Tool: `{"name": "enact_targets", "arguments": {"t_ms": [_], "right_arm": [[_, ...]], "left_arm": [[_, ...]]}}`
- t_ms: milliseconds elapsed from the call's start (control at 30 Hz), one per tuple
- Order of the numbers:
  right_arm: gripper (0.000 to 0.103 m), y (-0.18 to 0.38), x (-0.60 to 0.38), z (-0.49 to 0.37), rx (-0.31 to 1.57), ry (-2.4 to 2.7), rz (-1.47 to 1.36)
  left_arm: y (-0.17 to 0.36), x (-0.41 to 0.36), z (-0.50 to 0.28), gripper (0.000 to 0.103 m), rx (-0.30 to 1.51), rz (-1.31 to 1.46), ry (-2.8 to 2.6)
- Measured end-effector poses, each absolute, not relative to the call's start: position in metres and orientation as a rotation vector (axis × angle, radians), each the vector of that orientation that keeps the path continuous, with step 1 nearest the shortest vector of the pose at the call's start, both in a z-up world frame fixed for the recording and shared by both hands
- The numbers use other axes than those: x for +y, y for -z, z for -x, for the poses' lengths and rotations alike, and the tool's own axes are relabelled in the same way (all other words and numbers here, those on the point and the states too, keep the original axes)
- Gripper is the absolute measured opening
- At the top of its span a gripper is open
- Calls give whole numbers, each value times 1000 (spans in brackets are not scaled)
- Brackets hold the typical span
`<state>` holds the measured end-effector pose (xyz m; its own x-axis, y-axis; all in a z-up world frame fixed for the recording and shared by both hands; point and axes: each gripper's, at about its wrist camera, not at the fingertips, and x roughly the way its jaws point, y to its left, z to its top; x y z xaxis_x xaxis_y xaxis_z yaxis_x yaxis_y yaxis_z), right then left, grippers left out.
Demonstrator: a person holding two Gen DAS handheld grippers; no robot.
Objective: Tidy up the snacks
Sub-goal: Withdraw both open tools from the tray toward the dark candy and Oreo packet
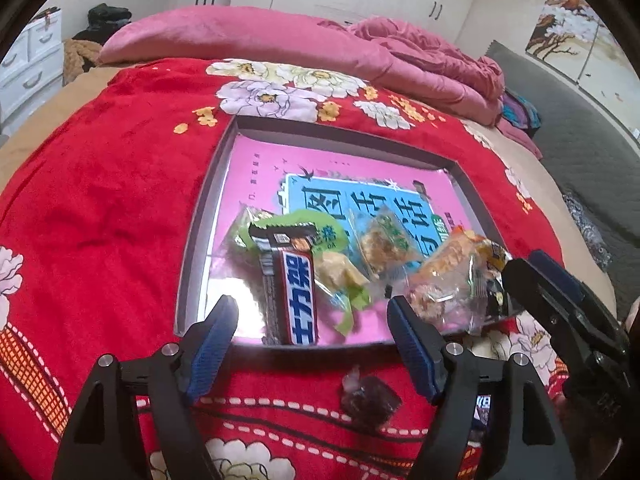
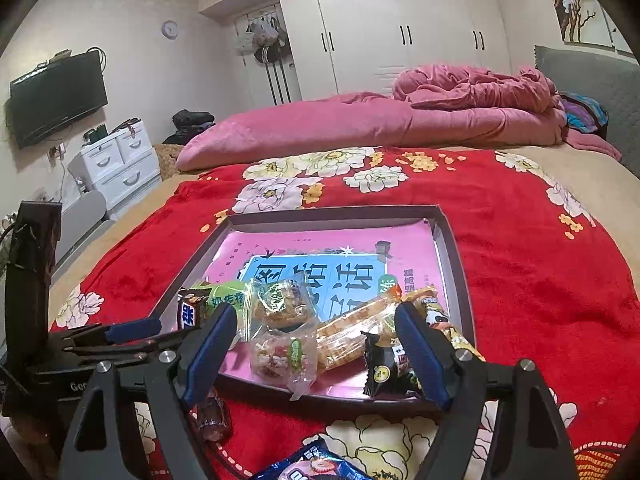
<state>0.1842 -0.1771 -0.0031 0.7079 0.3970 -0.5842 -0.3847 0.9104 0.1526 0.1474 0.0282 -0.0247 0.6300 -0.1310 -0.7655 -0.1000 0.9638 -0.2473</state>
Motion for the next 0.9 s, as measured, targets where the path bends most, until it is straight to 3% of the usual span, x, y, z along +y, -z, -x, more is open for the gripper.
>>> {"name": "enact_targets", "arguments": {"t_ms": [900], "right_arm": [[87, 12, -193, -143, 764, -481, 26]], "left_arm": [[30, 10, -114, 78, 991, 240, 86]]}}
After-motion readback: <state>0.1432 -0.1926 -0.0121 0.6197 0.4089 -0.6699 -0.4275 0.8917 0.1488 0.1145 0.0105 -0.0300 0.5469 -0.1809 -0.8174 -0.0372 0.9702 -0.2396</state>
